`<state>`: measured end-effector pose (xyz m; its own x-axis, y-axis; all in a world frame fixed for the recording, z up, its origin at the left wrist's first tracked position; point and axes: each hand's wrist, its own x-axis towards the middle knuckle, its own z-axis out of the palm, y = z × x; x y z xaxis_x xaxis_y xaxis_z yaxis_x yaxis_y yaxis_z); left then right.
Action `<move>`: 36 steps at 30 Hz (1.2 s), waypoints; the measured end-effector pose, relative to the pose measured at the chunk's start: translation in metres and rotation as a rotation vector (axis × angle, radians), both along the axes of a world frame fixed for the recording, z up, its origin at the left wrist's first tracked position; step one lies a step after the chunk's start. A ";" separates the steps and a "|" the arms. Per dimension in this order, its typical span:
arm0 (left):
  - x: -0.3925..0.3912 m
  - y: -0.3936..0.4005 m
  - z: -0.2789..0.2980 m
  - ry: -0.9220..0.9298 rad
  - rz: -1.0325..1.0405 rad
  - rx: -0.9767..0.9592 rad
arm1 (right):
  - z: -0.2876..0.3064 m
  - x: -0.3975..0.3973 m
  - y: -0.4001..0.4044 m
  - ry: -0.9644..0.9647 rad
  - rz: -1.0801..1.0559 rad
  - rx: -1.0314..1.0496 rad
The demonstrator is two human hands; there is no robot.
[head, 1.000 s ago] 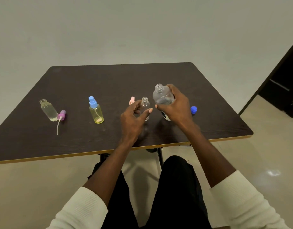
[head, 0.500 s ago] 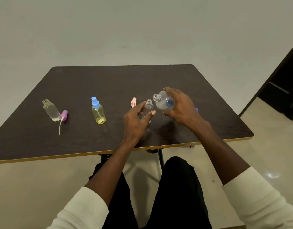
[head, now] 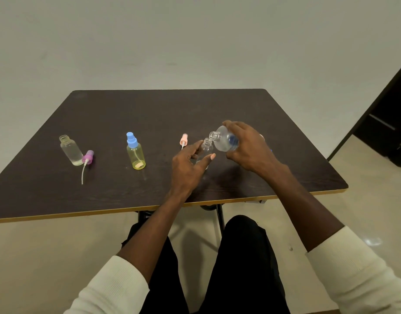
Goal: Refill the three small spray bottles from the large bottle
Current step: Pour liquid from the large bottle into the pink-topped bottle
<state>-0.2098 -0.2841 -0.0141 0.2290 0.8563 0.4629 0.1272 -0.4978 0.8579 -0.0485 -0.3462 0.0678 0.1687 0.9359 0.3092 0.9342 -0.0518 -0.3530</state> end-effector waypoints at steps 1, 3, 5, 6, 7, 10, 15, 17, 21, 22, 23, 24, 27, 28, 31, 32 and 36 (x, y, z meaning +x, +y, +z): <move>0.000 0.000 0.000 -0.001 0.001 0.002 | 0.001 0.000 0.000 -0.007 0.002 -0.005; 0.000 0.000 0.000 0.008 0.001 0.015 | 0.003 0.001 0.000 -0.021 0.007 -0.014; 0.001 0.000 0.000 0.009 -0.002 0.027 | 0.004 0.001 0.000 -0.038 0.017 -0.010; 0.001 0.000 0.000 0.009 -0.002 0.026 | 0.004 0.002 0.000 -0.046 0.022 -0.005; 0.001 -0.001 0.000 0.008 -0.002 0.023 | 0.004 0.002 0.000 -0.052 0.028 0.002; 0.000 -0.001 0.000 -0.003 0.001 0.018 | 0.004 0.002 0.000 -0.071 0.047 0.027; 0.000 -0.001 0.001 0.002 0.017 0.034 | 0.006 0.001 -0.001 -0.104 0.070 0.067; 0.000 -0.002 0.001 0.004 0.014 0.043 | 0.006 0.002 0.000 -0.118 0.071 0.070; -0.001 -0.002 0.001 0.009 0.010 0.054 | 0.004 0.003 0.001 -0.141 0.065 0.078; 0.000 -0.002 0.001 0.010 0.009 0.054 | 0.003 0.004 0.001 -0.149 0.066 0.082; 0.000 -0.002 0.001 0.013 0.011 0.056 | 0.003 0.004 0.002 -0.156 0.066 0.086; 0.000 -0.002 0.000 0.015 0.013 0.058 | 0.003 0.004 0.002 -0.162 0.066 0.091; -0.001 -0.002 0.001 0.017 0.004 0.067 | 0.003 0.006 0.002 -0.177 0.067 0.105; -0.001 -0.003 0.001 0.016 0.002 0.070 | 0.003 0.006 0.002 -0.178 0.070 0.107; 0.000 -0.003 0.001 0.009 0.007 0.064 | 0.002 0.006 0.003 -0.184 0.066 0.105; 0.000 -0.003 0.001 0.008 0.009 0.064 | 0.003 0.006 0.003 -0.186 0.064 0.104; 0.001 -0.003 0.001 0.015 0.019 0.069 | 0.003 0.006 0.003 -0.189 0.062 0.102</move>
<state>-0.2086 -0.2867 -0.0129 0.2200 0.8267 0.5178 0.1500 -0.5531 0.8195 -0.0424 -0.3430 0.0708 0.0419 0.9051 0.4231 0.9845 0.0347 -0.1717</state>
